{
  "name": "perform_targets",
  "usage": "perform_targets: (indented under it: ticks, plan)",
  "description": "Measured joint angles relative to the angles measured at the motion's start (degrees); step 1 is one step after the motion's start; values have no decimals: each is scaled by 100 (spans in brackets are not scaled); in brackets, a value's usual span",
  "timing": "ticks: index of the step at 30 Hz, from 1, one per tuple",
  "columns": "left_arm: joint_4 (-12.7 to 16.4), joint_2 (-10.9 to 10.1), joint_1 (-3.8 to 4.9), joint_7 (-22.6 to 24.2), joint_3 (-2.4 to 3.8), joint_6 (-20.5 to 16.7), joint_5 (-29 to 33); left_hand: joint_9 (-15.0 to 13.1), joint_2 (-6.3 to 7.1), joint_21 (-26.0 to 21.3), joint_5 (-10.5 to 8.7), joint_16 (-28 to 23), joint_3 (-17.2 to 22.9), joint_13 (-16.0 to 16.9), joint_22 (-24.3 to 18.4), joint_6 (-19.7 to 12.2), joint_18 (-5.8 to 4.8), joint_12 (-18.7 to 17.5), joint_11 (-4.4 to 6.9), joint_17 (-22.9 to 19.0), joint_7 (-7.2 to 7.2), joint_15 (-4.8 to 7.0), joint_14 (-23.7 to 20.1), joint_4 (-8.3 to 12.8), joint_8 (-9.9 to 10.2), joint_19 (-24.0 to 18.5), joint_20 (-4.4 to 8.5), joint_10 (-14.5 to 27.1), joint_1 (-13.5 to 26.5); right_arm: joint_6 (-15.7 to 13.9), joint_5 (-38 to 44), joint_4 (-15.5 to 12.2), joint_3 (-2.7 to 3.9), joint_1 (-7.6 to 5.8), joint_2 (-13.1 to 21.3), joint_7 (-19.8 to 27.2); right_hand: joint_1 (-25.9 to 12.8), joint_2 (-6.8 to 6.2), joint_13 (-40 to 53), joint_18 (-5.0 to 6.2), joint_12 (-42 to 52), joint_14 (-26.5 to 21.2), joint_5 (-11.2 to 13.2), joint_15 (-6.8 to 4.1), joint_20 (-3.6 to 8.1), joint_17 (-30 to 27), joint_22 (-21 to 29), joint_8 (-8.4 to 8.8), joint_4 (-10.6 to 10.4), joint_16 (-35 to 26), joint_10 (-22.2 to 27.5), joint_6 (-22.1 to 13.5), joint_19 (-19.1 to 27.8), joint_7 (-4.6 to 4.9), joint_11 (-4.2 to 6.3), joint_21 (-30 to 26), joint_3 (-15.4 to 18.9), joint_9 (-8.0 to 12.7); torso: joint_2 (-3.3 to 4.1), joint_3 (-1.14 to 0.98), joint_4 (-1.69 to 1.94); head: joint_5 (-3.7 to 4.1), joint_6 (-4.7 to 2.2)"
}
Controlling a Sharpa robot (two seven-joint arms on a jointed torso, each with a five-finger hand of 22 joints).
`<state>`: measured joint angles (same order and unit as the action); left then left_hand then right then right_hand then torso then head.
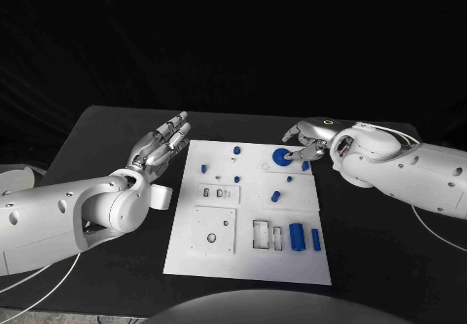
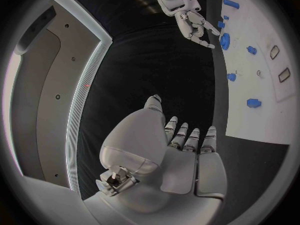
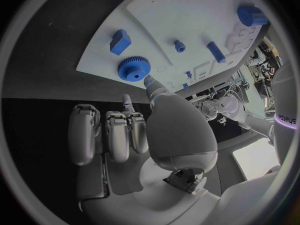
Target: Assemble the parts on the task board
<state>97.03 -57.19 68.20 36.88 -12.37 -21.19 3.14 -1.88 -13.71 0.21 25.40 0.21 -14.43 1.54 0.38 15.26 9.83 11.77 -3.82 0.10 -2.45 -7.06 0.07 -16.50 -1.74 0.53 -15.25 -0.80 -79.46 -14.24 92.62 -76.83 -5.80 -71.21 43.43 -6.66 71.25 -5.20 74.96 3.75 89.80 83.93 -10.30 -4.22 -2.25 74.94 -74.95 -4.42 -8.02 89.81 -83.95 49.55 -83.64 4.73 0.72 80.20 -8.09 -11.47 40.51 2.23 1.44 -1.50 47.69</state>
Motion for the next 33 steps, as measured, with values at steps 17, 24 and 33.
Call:
perform_targets:
  ticks: [17,24,33]
  plan:
    - [5,-14,-1,-8,0,13,5,1,0,0,0,0,0,4,-1,0,0,0,-40,1,0,0,0,0,0,0,0,-1,0,123,-19,217,2,172,-180,17,223,109,-1,-24,0,0,-714,0,0,-1,1,-150,212,0,0,330,1,15,0,28,-79,-247,0,2,-4,-7,64]
    - [3,-17,-2,-17,0,18,6,-3,0,0,0,0,0,3,-1,0,0,0,-40,0,0,0,0,0,-22,21,-21,-1,0,126,-23,285,30,198,-238,65,315,96,-2,-24,-1,0,-1026,0,-23,-2,2,-233,362,-2,0,398,24,9,-1,-12,-151,-389,-2,-1,-5,1,80]
    - [-8,-17,-2,-34,0,26,7,-4,-23,24,0,0,0,3,-1,0,0,0,-40,1,0,0,0,0,-22,21,-21,-1,-23,97,-31,320,52,224,-290,148,428,118,-3,-24,-1,0,-1493,1,5,-3,3,-272,528,-35,-5,476,51,61,-6,-33,-255,-425,-4,-4,-7,25,83]
